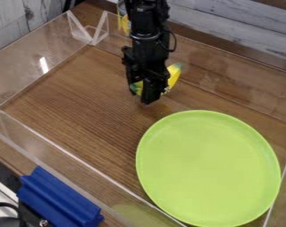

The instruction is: Put the banana in the green plate

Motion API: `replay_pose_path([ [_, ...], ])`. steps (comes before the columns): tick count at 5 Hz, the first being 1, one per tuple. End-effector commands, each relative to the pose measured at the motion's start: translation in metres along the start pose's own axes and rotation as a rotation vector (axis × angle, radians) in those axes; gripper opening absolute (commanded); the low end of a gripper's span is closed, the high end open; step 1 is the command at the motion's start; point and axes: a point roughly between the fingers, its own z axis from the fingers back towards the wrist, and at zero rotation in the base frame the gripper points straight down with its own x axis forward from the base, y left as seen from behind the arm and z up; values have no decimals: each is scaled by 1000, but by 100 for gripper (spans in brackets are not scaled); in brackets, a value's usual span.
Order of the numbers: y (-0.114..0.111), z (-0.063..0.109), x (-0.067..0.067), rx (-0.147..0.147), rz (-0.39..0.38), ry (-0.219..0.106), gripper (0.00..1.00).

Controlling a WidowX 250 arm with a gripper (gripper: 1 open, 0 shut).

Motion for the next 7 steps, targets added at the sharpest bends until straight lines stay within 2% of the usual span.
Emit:
replay_pose_path([
  [1, -5, 28, 2, 35, 2, -60, 0],
  [3, -22, 45, -7, 49, 16, -73, 0],
  [5, -54, 58, -25, 51, -5, -90, 0],
  [7, -85, 63, -42, 50, -19, -99, 0],
])
